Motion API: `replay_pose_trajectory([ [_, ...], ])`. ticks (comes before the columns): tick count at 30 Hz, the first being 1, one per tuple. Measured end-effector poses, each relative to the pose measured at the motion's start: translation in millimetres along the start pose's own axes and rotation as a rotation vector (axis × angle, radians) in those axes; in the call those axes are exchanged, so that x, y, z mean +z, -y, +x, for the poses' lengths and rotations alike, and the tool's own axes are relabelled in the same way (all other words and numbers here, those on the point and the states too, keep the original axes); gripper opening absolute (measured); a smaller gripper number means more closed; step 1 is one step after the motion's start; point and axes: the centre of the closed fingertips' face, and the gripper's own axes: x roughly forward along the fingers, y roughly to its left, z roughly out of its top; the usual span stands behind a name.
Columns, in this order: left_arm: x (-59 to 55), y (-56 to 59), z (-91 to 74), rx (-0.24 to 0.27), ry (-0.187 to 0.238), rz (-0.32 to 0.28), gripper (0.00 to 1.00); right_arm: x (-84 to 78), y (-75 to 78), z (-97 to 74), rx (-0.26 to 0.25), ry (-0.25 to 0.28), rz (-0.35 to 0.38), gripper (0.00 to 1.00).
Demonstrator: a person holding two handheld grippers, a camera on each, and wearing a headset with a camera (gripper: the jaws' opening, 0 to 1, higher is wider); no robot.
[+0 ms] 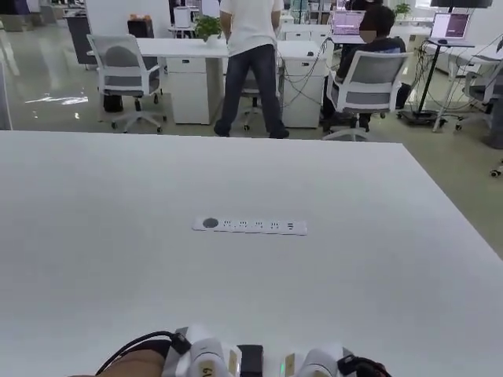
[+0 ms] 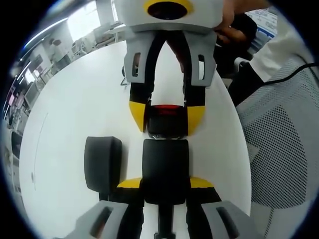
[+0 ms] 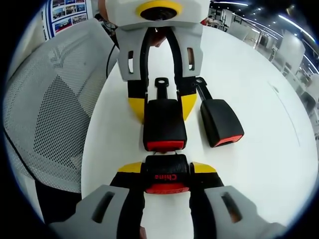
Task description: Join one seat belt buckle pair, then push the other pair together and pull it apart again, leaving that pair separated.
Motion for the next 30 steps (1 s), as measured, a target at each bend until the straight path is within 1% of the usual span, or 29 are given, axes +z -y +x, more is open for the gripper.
replay_pose_trajectory([
  [3, -1.6, -2.0, -1.0, -0.003, 0.007, -0.001, 0.32, -0.6, 0.7, -0.3, -0.007, -0.003, 0.003, 0.32],
  [4, -2.1, -2.8, -1.2, -0.008, 0.022, 0.008, 0.32, -0.9, 0.6, -0.4, -0.007, -0.006, -0.002, 0.32],
  [5, -2.8, -3.1, -1.5, -0.01, 0.035, -0.002, 0.32, -1.8, 0.7, -0.5, -0.004, -0.012, -0.017, 0.32],
  [7, -4.4, -3.3, -0.9, -0.01, 0.043, -0.005, 0.32, -2.8, 0.4, -0.8, -0.002, -0.019, -0.031, 0.32],
  [11, -4.0, -3.3, -1.0, -0.006, 0.034, 0.0, 0.31, -2.9, 1.5, -1.2, -0.003, -0.005, -0.018, 0.32],
  [13, -5.2, -3.6, -0.3, -0.005, 0.031, 0.001, 0.31, -3.3, 2.7, -0.8, -0.006, -0.008, -0.017, 0.31],
  [18, -3.9, -3.0, -0.5, -0.006, 0.024, 0.004, 0.31, -3.9, 3.1, -0.1, -0.011, -0.008, -0.011, 0.32],
  [26, -1.2, -0.5, -0.7, -0.006, 0.01, -0.007, 0.31, -5.2, 3.4, -0.1, -0.017, -0.011, -0.008, 0.32],
  [30, -1.8, 0.0, -0.9, -0.004, 0.008, -0.013, 0.31, -5.6, 3.0, -0.4, -0.016, -0.015, -0.013, 0.32],
])
